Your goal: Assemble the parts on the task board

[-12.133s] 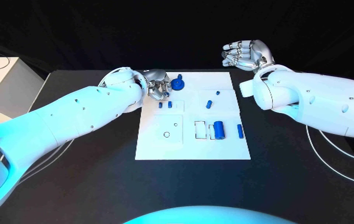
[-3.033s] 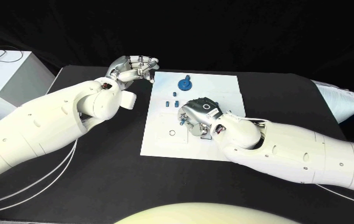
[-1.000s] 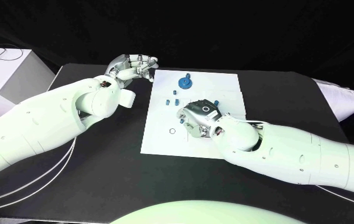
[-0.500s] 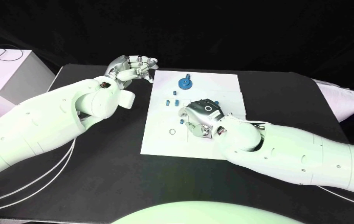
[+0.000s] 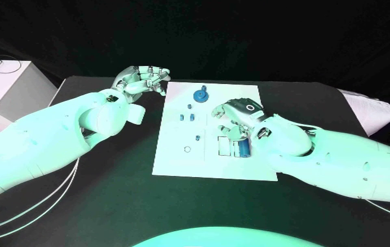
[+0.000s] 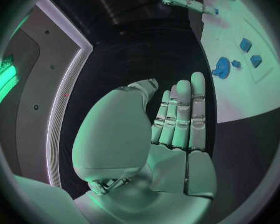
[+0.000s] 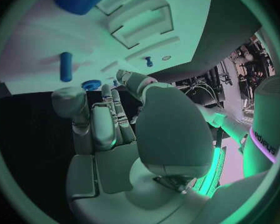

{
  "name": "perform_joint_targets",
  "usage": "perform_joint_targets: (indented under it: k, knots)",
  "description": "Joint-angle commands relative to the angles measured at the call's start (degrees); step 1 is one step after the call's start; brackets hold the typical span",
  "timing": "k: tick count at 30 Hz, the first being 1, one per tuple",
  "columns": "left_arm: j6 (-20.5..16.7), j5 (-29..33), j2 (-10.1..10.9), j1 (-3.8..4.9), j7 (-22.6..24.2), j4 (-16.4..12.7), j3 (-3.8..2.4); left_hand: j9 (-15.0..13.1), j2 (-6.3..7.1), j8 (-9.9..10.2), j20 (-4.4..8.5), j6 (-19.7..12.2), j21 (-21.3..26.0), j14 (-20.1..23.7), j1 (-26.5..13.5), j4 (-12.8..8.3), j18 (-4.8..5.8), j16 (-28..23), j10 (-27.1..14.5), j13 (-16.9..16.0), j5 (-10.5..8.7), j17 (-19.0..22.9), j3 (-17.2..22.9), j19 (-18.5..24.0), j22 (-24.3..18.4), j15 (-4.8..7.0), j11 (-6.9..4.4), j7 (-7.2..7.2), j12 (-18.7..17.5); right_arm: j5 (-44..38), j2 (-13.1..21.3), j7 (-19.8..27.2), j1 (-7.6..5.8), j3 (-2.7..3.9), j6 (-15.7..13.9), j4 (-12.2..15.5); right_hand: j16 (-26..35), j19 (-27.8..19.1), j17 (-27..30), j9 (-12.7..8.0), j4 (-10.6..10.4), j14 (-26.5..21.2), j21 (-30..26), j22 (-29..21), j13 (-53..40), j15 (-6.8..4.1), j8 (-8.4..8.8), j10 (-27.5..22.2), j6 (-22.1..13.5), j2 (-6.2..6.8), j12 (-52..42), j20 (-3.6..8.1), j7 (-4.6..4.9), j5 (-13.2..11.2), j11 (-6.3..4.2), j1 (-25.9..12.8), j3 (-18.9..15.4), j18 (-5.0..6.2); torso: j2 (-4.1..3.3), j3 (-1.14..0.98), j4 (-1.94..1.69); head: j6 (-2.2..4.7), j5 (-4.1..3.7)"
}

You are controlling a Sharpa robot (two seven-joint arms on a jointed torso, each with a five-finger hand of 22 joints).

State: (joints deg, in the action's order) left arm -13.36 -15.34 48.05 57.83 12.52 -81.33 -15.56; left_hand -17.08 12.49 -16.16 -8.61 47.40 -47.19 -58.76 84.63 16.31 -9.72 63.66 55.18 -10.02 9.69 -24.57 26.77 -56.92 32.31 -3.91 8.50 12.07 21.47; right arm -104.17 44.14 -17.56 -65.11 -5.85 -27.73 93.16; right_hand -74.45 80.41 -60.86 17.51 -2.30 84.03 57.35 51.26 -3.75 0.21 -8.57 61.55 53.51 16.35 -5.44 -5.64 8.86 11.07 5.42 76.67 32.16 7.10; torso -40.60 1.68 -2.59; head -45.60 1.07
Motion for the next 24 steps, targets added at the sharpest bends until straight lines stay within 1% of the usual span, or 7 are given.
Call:
perform_joint_targets:
  k: [1,2,7,11,13,19,24]
  knots:
    - [0.91,-0.02,0.16,0.00,0.44,-0.08,-0.05,0.07,0.03,-0.20,-0.47,-0.47,0.35,0.31,0.32,-0.03,-0.81,-0.27,-0.27,-0.04,0.10,0.07,-0.33,0.08,-0.08,-0.05,-0.04,0.67,0.25,4.39,1.27,2.22,-1.37,0.09,5.16,0.24,-0.35,0.23,0.00,-0.15,-0.61,0.65,-0.28,-0.10,0.03,-0.13,0.41,-0.61,-0.38,-0.34,0.21,0.05,-0.16,-0.52,-0.09,-0.05,-2.82,0.27,0.08,-0.07,0.29,0.54,-0.49]
    - [0.90,-0.03,0.21,0.00,0.47,-0.05,-0.05,0.07,0.03,-0.20,-0.47,-0.47,0.35,0.31,0.32,-0.03,-0.81,-0.27,-0.27,-0.04,0.10,0.07,-0.33,0.08,-0.08,-0.05,-0.04,0.67,0.25,4.66,1.82,2.35,-1.95,0.12,6.22,0.20,-0.54,0.34,-0.08,-0.28,-1.23,0.68,-0.43,-0.10,0.02,-0.13,0.58,-0.91,-0.21,-0.68,0.23,0.09,-0.12,-0.51,-0.05,0.73,-5.05,0.26,0.11,-0.09,0.33,0.60,-0.53]
    - [0.87,-0.01,0.35,-0.11,0.53,0.04,-0.05,0.07,0.03,-0.20,-0.47,-0.47,0.35,0.31,0.32,-0.03,-0.81,-0.27,-0.27,-0.04,0.10,0.07,-0.33,0.08,-0.08,-0.05,-0.04,0.67,0.25,5.43,3.37,2.82,-3.59,0.22,9.34,-0.36,-0.81,0.51,-0.14,-0.55,-2.38,0.70,-0.69,-0.11,0.01,-0.10,0.92,-1.55,0.01,-1.35,0.25,0.11,-0.38,-0.25,-0.03,2.45,-8.62,0.24,0.25,-0.18,0.47,0.74,-0.56]
    - [0.87,0.00,0.41,-0.20,0.53,0.10,-0.04,0.07,0.03,-0.20,-0.47,-0.47,0.35,0.31,0.32,-0.03,-0.81,-0.27,-0.27,-0.04,0.10,0.07,-0.33,0.08,-0.08,-0.05,-0.04,0.67,0.25,5.67,3.79,2.92,-4.15,0.27,11.82,-1.32,-1.02,0.69,-0.29,-0.73,-3.04,0.73,-0.63,0.11,0.02,-0.08,1.13,-1.87,0.15,-1.64,0.22,0.11,-0.70,-0.13,-0.01,3.59,-10.36,0.19,0.26,-0.21,0.42,0.80,-0.62]
    - [0.89,0.00,0.44,-0.23,0.49,0.11,-0.04,0.07,0.03,-0.20,-0.47,-0.47,0.35,0.31,0.32,-0.03,-0.81,-0.27,-0.27,-0.04,0.10,0.07,-0.33,0.08,-0.08,-0.05,-0.04,0.67,0.25,5.74,3.83,2.89,-4.30,0.29,12.90,-1.83,-1.13,0.70,-0.35,-0.88,-3.54,0.74,-0.85,-0.03,0.04,-0.02,1.33,-2.18,0.13,-1.86,0.25,0.10,-0.97,-0.07,0.05,4.26,-11.43,0.21,0.21,-0.10,0.34,0.80,-0.75]
    - [0.85,0.00,0.55,-0.27,0.46,0.13,-0.04,0.07,0.03,-0.20,-0.47,-0.47,0.35,0.31,0.32,-0.03,-0.81,-0.27,-0.27,-0.04,0.10,0.07,-0.33,0.08,-0.08,-0.05,-0.04,0.67,0.25,5.66,3.51,2.53,-4.51,0.29,14.91,-3.21,-1.24,0.71,-0.38,-1.00,-4.05,0.74,-1.07,-0.16,0.03,0.04,1.47,-2.44,0.25,-2.18,0.22,0.09,-1.26,-0.03,0.10,5.16,-12.36,0.24,0.14,-0.12,0.27,0.86,-0.95]
    - [0.86,0.00,0.63,-0.28,0.43,0.07,-0.04,0.07,0.03,-0.20,-0.47,-0.47,0.35,0.31,0.32,-0.03,-0.81,-0.27,-0.27,-0.04,0.10,0.07,-0.33,0.08,-0.08,-0.05,-0.04,0.67,0.25,4.72,3.05,2.15,-4.54,0.27,14.82,-4.24,-1.17,0.82,-0.10,-1.06,-4.39,0.67,-1.07,-0.07,0.00,0.00,1.39,-2.22,0.78,-2.77,-0.03,0.10,-1.27,-0.04,0.08,6.24,-12.14,0.22,0.05,-0.08,0.21,0.75,-1.08]
